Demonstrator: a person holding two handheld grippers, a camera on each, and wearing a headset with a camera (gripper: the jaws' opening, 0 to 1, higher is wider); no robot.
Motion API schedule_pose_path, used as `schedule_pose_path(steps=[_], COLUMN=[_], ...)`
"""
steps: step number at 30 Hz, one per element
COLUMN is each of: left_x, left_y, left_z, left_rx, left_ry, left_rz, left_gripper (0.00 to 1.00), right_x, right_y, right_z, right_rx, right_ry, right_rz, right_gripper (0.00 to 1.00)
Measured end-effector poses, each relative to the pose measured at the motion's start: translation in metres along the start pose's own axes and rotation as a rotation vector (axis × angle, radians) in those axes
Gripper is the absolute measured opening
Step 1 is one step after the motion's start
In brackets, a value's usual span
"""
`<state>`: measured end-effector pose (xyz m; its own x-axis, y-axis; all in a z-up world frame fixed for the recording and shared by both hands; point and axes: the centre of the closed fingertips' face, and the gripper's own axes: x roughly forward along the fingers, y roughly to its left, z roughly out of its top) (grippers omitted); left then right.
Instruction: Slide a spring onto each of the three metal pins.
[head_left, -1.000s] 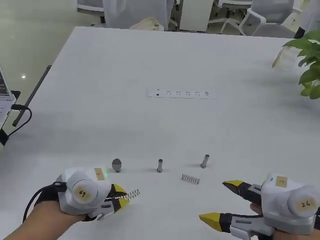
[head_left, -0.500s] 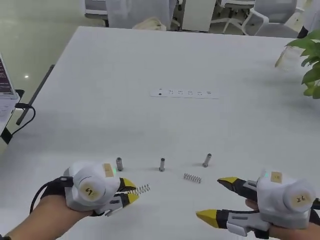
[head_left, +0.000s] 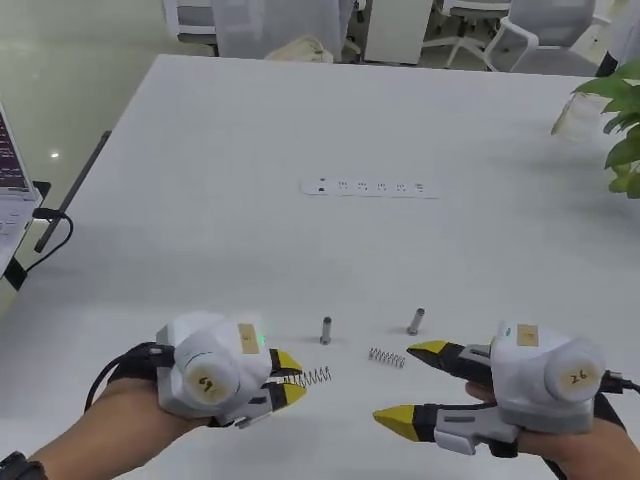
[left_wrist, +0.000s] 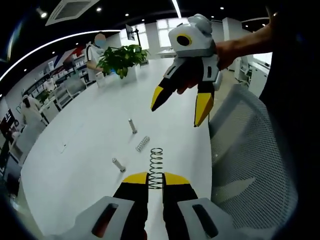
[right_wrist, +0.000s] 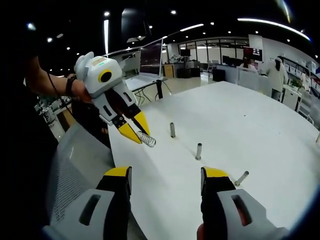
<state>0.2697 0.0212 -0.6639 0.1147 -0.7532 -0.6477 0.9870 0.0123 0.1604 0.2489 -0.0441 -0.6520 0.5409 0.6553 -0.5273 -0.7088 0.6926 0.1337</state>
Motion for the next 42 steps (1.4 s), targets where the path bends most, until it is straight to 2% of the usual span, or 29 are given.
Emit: schedule_pose_path(steps=[6, 19, 23, 30, 34, 38, 42], left_x=[0.002, 0.009, 0.010, 0.011, 0.011, 0.012, 0.012], left_y=[-0.005, -0.020, -0.024, -0.029, -0.032, -0.034, -0.035], left_z=[0.014, 0.032, 0.035, 0.037, 0.038, 0.037, 0.037], left_rx=[0.044, 0.111, 0.133, 0.156, 0.164, 0.170, 0.172], left_ry=[-0.011, -0.019, -0.018, -0.014, -0.014, -0.011, -0.013], left_rz=[-0.020, -0.066, -0.082, -0.101, -0.112, -0.123, -0.131], left_gripper=[0.02, 0.02, 0.02, 0.02, 0.02, 0.02, 0.02], right_x=[0.008, 0.015, 0.017, 0.018, 0.018, 0.016, 0.015], right_y=[0.010, 0.022, 0.028, 0.034, 0.036, 0.039, 0.040], right_z=[0.007, 0.009, 0.011, 0.011, 0.009, 0.009, 0.008], right_rx=[-0.026, -0.052, -0.062, -0.079, -0.097, -0.107, -0.107], right_ry=[-0.007, -0.011, -0.013, -0.022, -0.013, -0.015, -0.016], right_rz=[0.053, 0.131, 0.161, 0.199, 0.208, 0.224, 0.232], right_gripper=[0.50, 0.38, 0.34, 0.22, 0.19, 0.12, 0.10])
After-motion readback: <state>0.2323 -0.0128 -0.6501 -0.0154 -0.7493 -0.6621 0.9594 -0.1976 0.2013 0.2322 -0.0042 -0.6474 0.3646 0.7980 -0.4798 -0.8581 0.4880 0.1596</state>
